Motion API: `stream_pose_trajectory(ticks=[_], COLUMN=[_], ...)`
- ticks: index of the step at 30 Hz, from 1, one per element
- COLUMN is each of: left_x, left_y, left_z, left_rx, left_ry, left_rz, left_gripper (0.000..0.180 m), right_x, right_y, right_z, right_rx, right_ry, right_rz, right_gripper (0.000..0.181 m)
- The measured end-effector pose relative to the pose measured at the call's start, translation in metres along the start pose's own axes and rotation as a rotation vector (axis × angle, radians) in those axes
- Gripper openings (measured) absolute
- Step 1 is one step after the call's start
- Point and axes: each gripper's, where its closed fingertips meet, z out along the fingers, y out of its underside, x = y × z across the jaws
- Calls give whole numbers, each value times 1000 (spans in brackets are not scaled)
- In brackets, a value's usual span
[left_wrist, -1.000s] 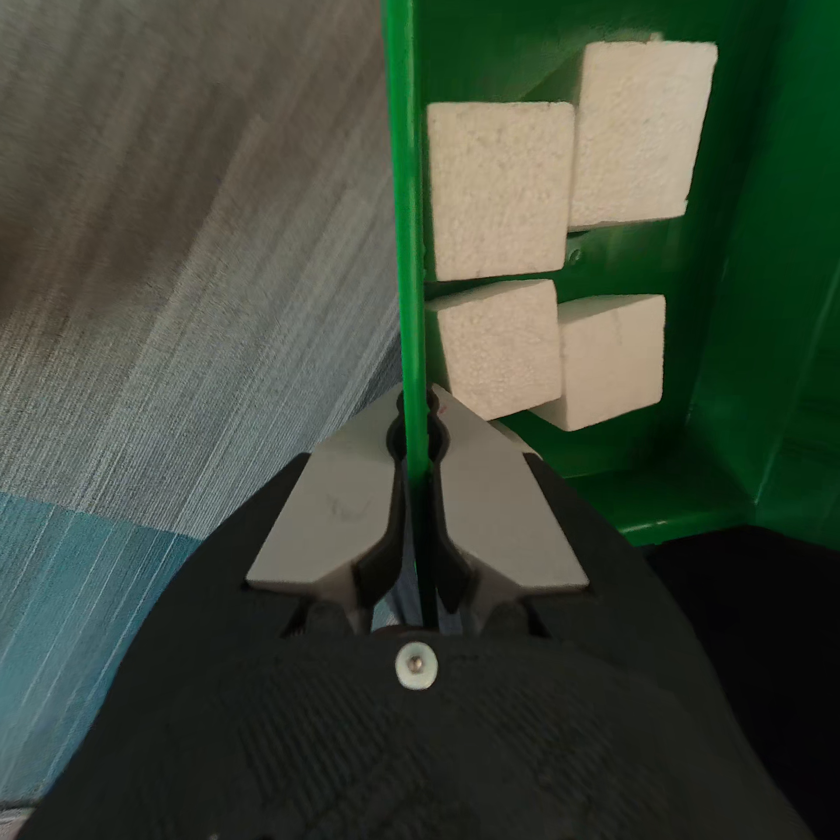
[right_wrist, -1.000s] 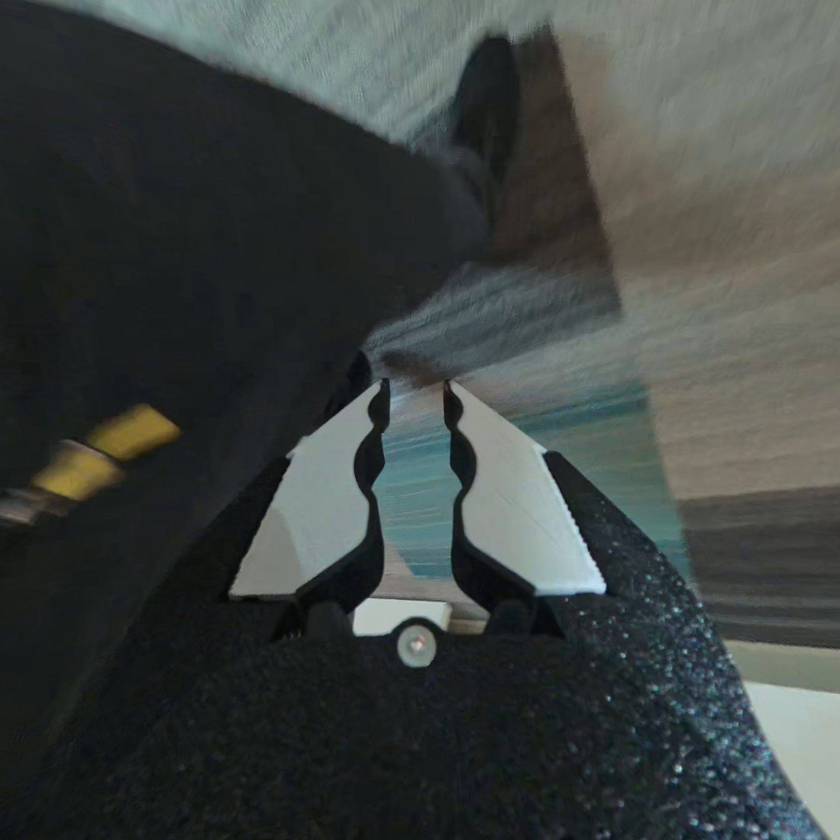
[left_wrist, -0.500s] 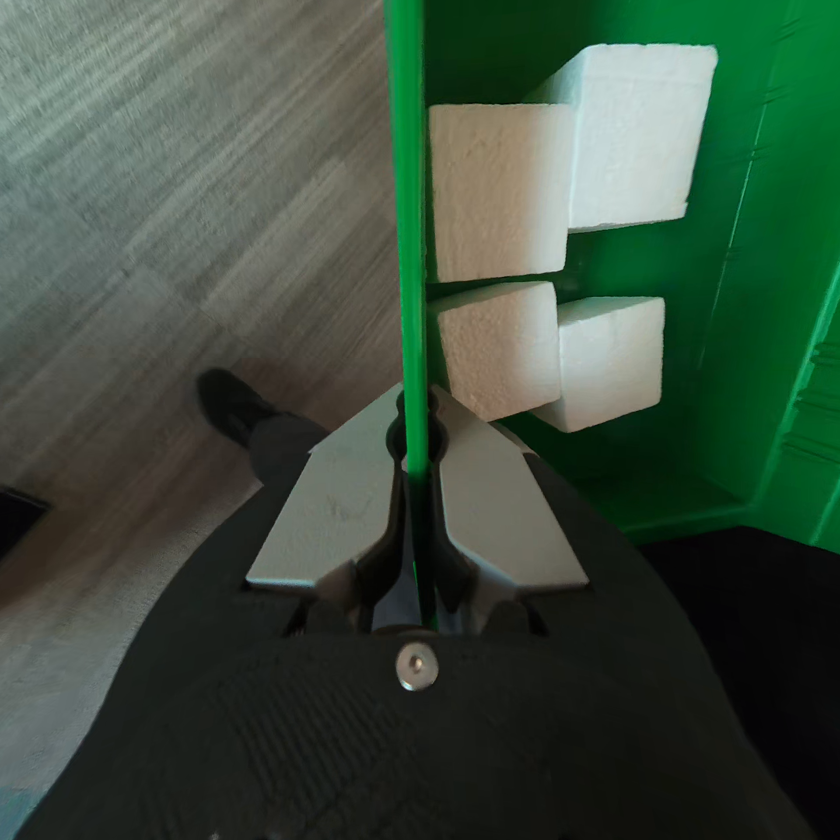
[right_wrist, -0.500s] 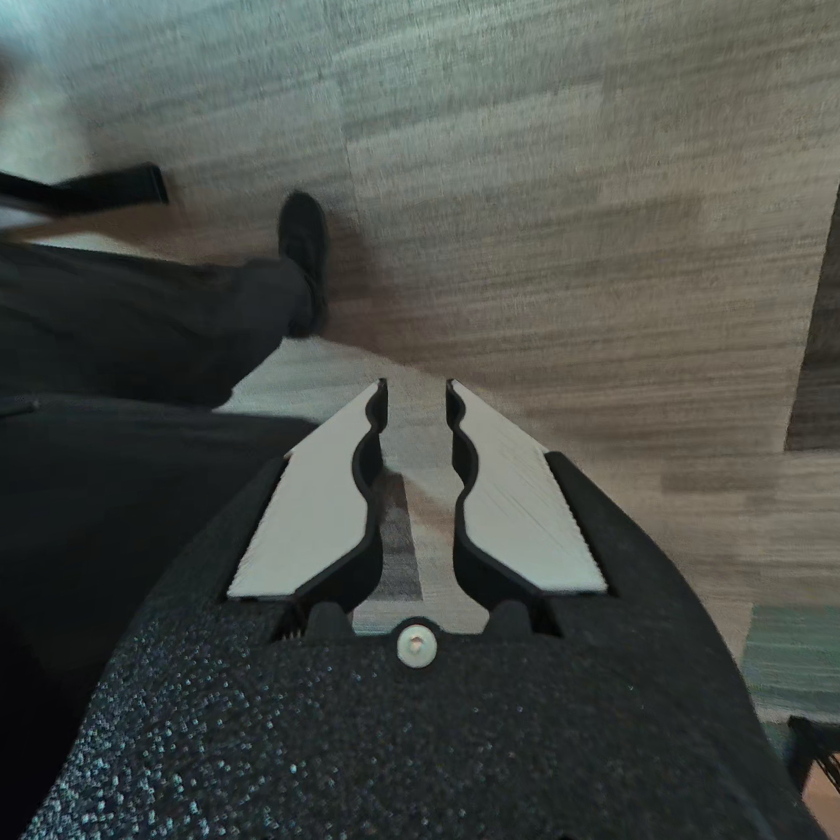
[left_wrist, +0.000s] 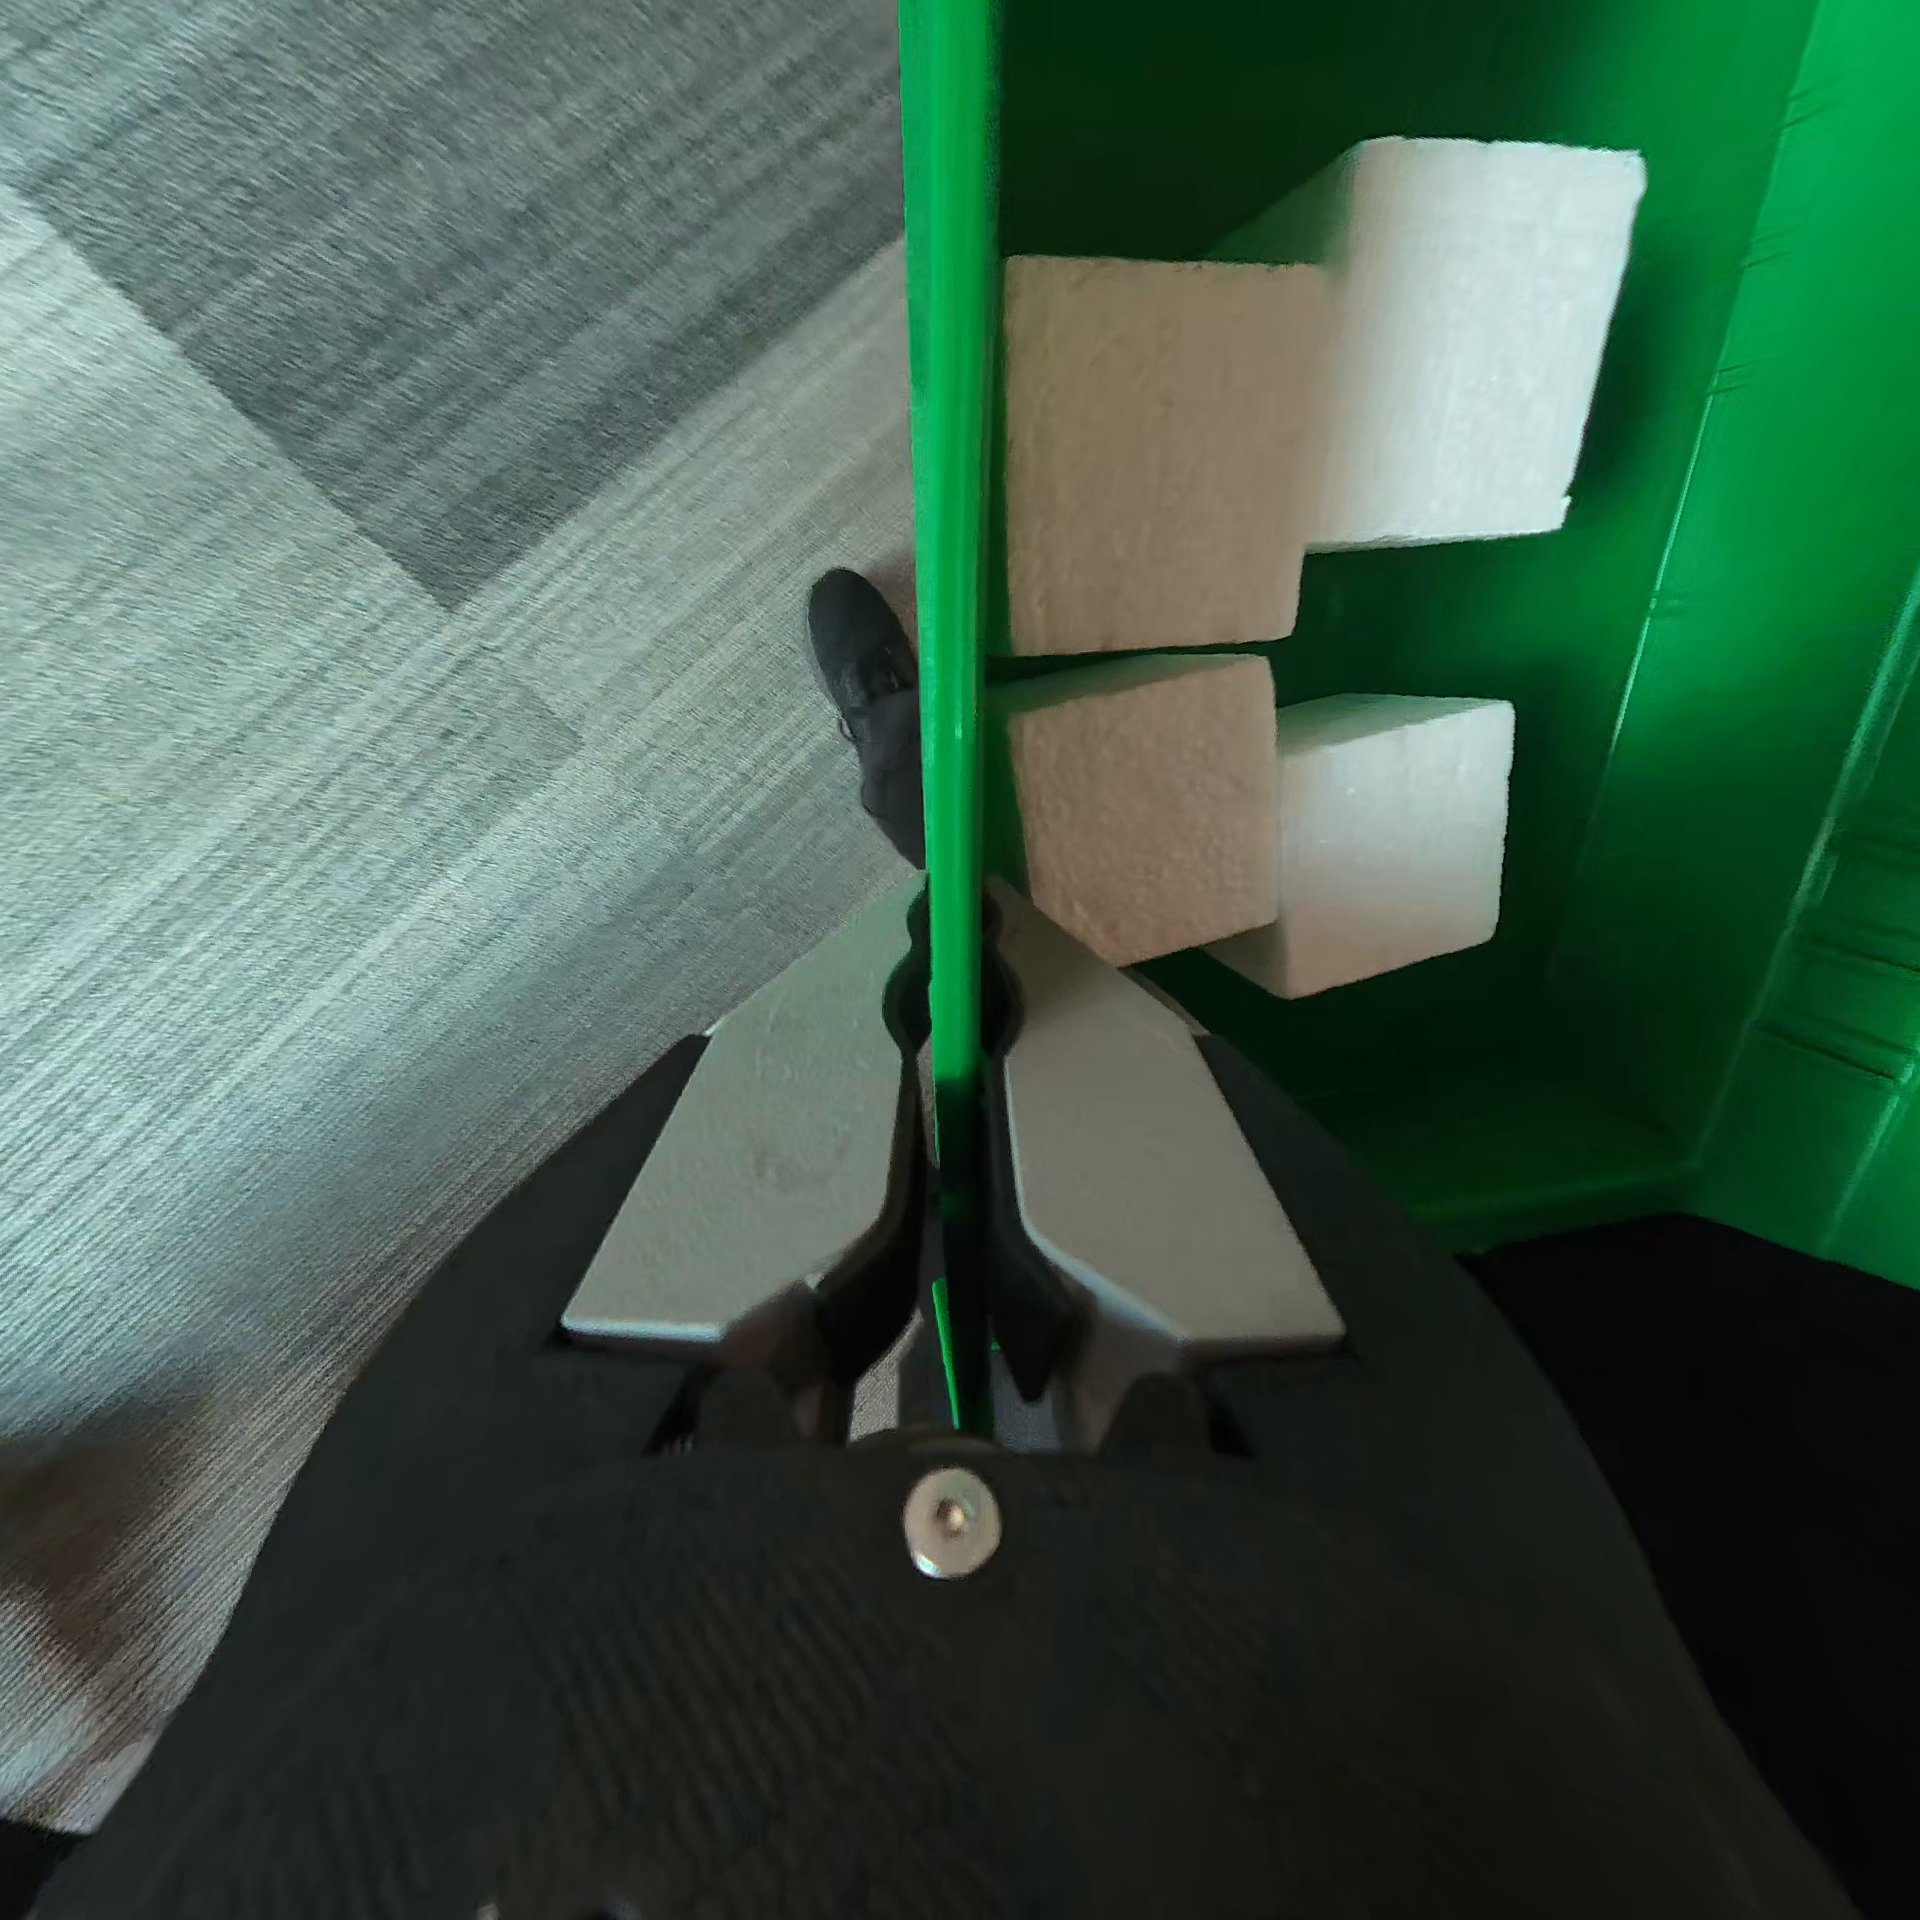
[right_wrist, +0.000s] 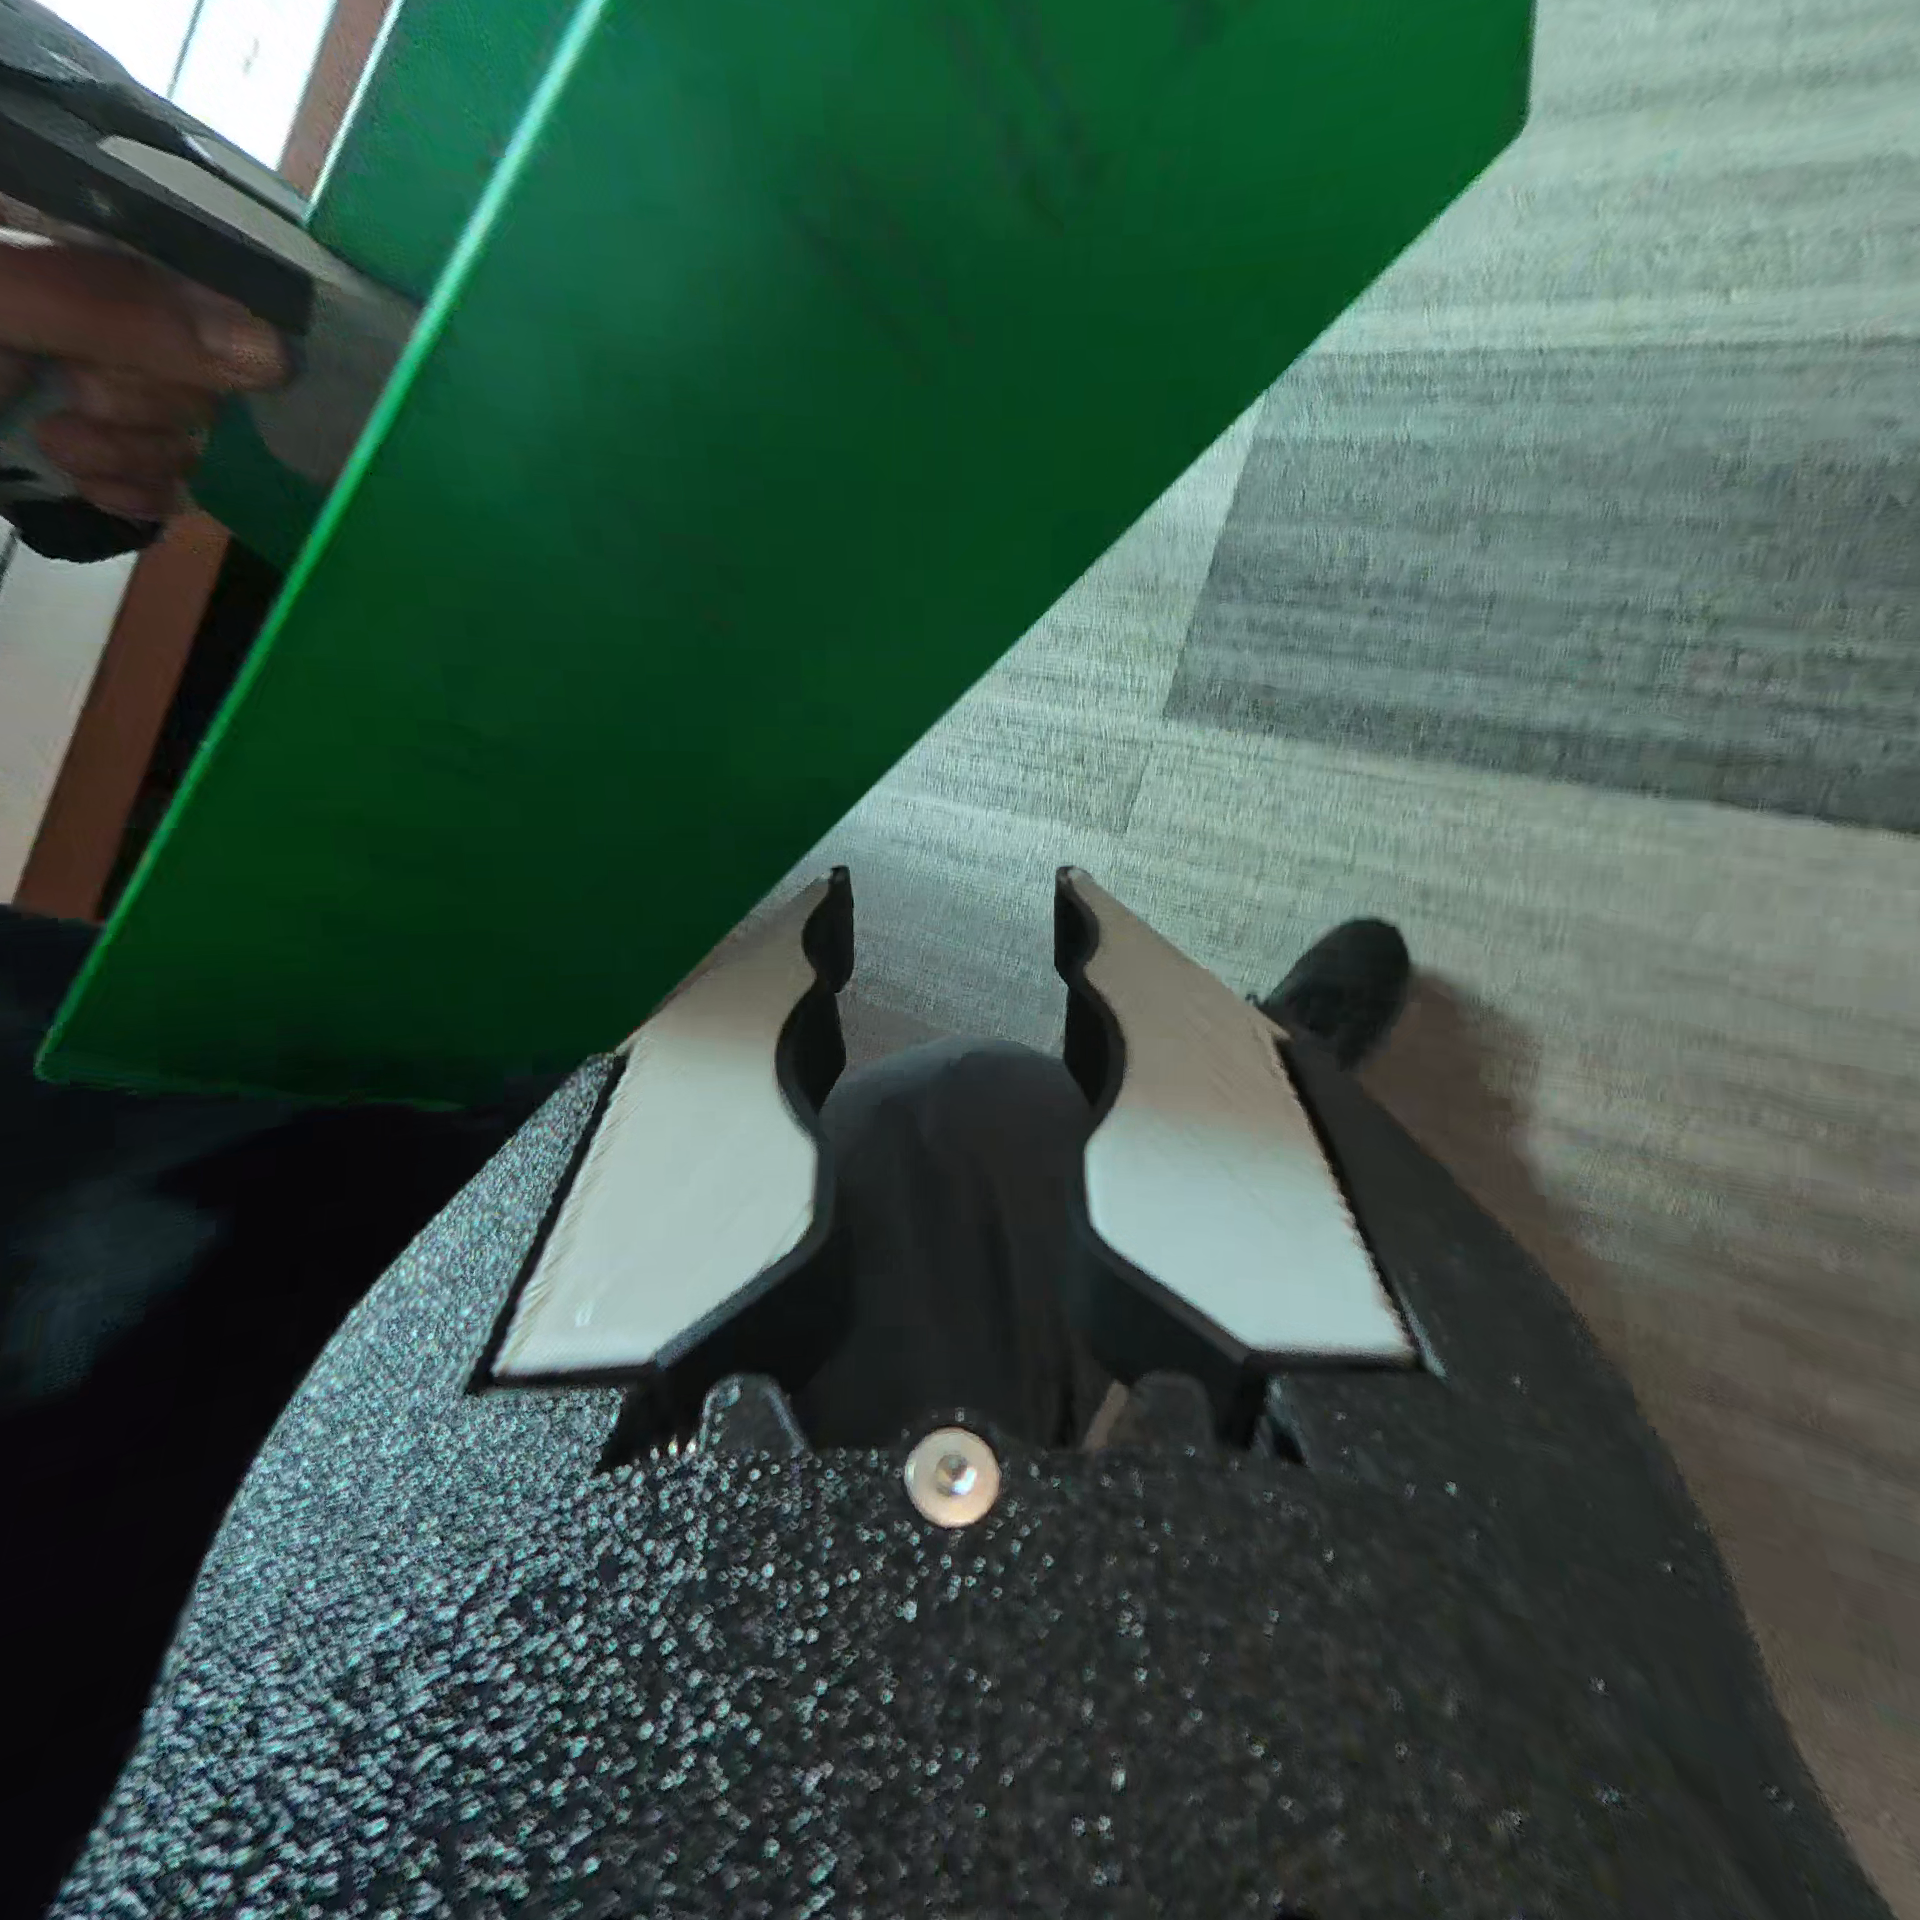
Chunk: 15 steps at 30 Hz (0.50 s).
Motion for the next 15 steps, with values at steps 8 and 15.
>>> stream_pose_trajectory(ticks=[8,15], left_x=[-104,-224], left_y=[-222,-439], left_z=[-6,32], left_rx=[54,208], left_ry=[-79,10], left_rz=[-129,-159], left_gripper=[1,2], right_x=[104,195], right_y=[-252,-446], right_z=[76,194], right_rx=[-61,-90], right_ry=[-212,-198], right_rz=[-54,-169], right_gripper=[48,53])
